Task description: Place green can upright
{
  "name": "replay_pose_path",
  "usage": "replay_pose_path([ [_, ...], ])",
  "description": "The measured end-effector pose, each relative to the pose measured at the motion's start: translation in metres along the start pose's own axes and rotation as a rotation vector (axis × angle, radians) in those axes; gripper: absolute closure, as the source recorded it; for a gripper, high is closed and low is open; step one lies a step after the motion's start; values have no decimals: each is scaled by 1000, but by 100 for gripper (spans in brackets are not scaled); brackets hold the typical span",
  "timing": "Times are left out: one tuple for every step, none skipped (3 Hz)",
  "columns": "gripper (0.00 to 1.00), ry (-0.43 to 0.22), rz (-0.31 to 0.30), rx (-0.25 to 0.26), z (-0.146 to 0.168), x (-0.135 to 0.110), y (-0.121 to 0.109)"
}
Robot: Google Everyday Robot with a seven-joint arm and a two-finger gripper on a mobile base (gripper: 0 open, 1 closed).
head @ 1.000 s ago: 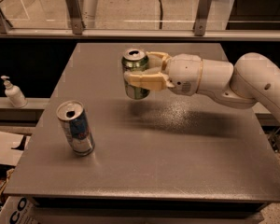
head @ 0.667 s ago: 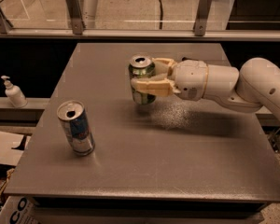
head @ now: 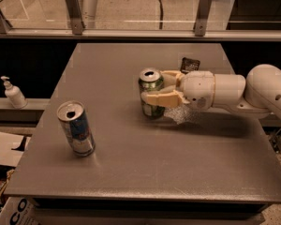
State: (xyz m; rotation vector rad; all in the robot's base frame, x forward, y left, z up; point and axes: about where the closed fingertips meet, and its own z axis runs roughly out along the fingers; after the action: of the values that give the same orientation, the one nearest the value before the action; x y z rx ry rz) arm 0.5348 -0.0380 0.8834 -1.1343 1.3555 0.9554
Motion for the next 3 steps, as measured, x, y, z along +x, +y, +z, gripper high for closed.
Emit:
replay_pose_path([
  [83, 23, 29, -5, -3, 11, 1],
  [59, 23, 29, -5, -3, 9, 1],
  [36, 23, 30, -5, -3, 9, 1],
])
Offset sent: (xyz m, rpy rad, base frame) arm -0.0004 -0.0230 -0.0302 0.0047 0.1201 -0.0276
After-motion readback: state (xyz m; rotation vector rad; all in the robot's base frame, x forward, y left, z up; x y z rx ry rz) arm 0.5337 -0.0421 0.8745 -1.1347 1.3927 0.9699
